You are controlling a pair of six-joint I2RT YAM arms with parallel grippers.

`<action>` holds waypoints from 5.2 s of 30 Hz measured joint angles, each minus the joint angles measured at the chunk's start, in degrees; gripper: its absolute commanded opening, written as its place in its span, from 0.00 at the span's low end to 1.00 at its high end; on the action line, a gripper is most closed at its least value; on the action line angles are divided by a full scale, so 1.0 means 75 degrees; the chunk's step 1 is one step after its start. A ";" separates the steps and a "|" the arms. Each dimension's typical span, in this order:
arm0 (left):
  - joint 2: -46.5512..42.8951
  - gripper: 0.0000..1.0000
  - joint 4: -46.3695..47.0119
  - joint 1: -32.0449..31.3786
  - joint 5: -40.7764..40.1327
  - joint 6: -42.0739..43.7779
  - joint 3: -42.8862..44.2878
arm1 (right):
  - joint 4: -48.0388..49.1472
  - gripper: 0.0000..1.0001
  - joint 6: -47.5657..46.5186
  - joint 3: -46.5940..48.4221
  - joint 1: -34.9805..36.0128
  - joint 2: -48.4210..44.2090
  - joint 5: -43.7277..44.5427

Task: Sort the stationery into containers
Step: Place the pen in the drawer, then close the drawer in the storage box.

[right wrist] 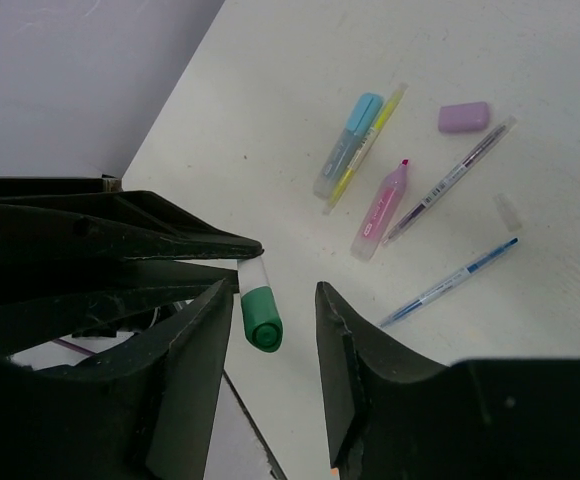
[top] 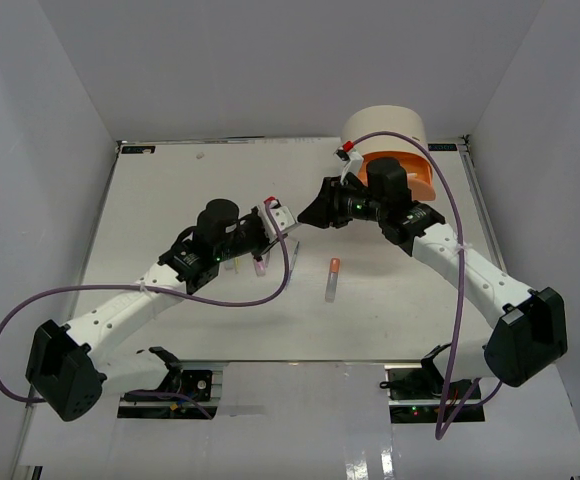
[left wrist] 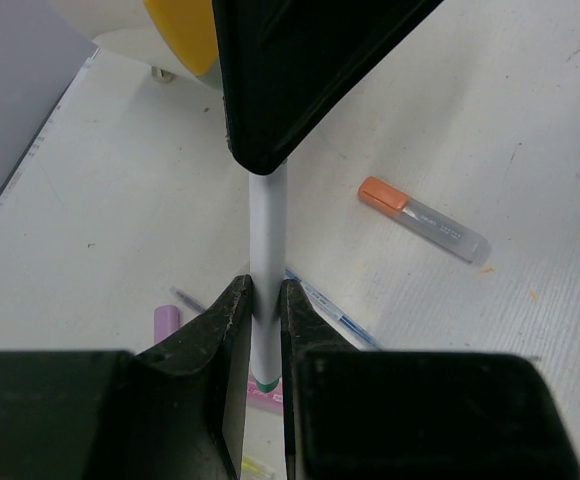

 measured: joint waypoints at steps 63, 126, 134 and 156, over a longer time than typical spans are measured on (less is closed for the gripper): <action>0.0163 0.98 0.0391 0.2180 -0.2655 -0.4033 0.0393 | -0.1119 0.87 -0.0699 0.1754 -0.4896 0.0667 0.0230; 0.0242 0.98 0.0332 0.2180 -0.3867 -0.4223 0.0393 | 0.1215 0.92 -0.1999 -0.1938 -0.1816 -0.1139 0.5770; 0.0242 0.98 0.0332 0.2180 -0.3891 -0.4220 0.0393 | 0.1253 0.92 -0.1999 -0.1617 -0.1816 -0.0892 0.5837; 0.0242 0.98 0.0332 0.2180 -0.3984 -0.4211 0.0393 | 0.1571 0.92 -0.1801 -0.1355 -0.1816 -0.0166 0.5928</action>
